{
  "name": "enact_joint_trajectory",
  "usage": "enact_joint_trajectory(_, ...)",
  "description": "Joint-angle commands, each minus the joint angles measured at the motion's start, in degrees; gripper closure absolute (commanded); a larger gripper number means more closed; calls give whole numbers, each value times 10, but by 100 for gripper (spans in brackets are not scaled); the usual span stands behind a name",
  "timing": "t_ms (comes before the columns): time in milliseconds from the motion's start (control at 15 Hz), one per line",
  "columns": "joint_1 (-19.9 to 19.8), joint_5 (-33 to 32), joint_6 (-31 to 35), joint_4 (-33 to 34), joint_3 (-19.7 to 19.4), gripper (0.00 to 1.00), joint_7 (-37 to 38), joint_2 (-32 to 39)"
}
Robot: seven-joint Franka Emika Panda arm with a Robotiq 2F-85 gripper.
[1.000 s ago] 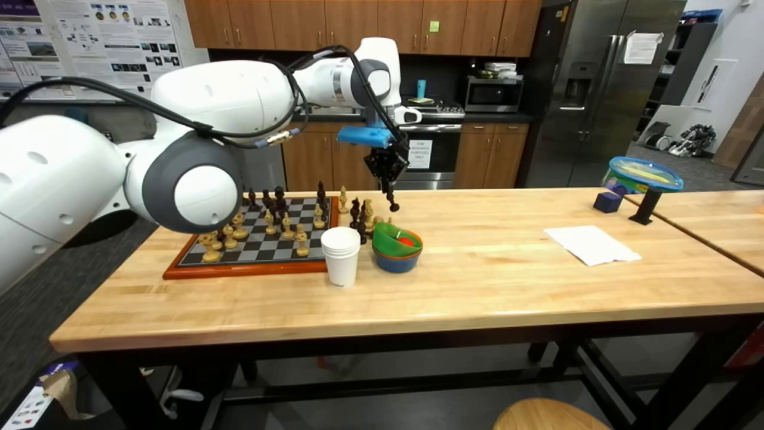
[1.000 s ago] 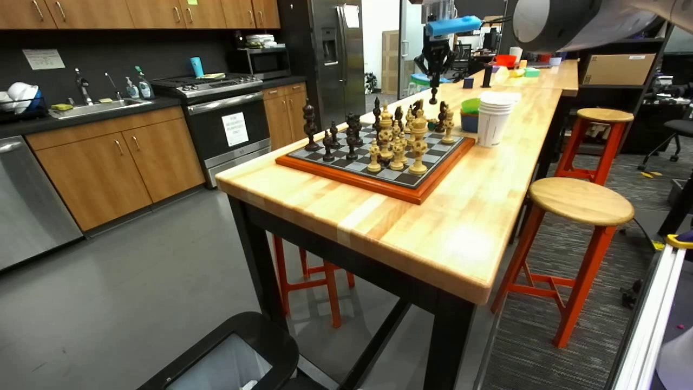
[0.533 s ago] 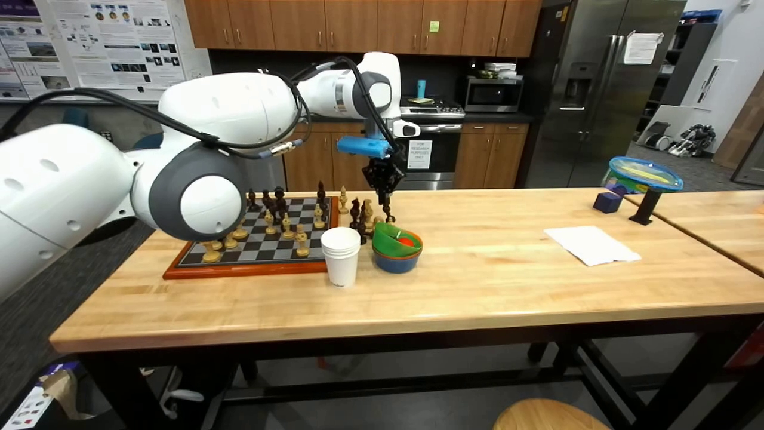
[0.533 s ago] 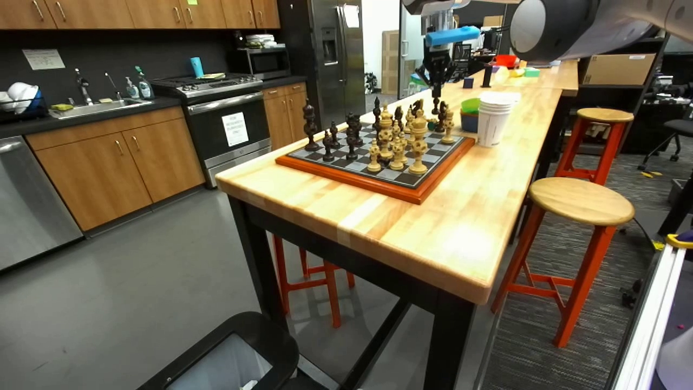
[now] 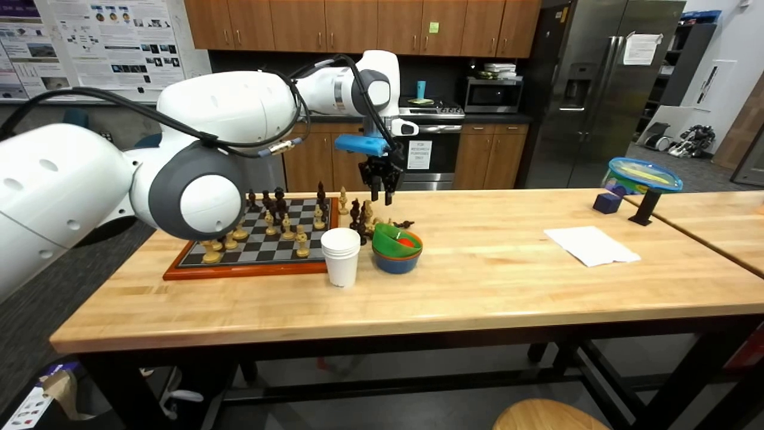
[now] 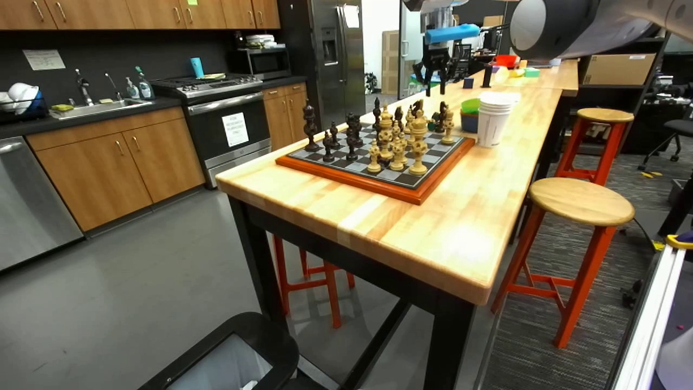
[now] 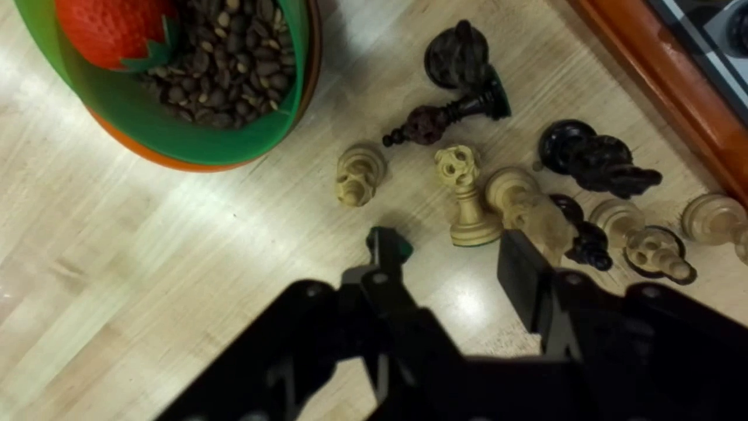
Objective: Remove one black piece from the chess board
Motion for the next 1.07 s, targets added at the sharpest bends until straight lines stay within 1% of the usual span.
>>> enact_joint_trajectory(0, -3, 17, -36, -8, 16, 20, -4, -51)
enact_joint_trajectory(67, -7, 19, -72, 42, 27, 14, -8, -41)
enact_joint_trajectory(133, -4, 22, -75, 15, 31, 8, -14, -71)
enact_joint_trajectory(200, -4, 27, -97, 21, 38, 2, -20, -84)
enact_joint_trajectory(333, -3, 41, -139, 20, 55, 0, -45, -119)
enact_joint_trajectory(533, 6, 53, -217, 19, 73, 0, -103, -168)
enact_joint_trajectory(733, 16, 69, -281, 17, 89, 0, -129, -201)
enact_joint_trajectory(867, 25, 81, -311, 18, 97, 0, -133, -217)
enact_joint_trajectory(933, 22, 74, -285, 22, 87, 0, -120, -203)
enact_joint_trajectory(1000, 25, 77, -295, 22, 90, 0, -122, -208)
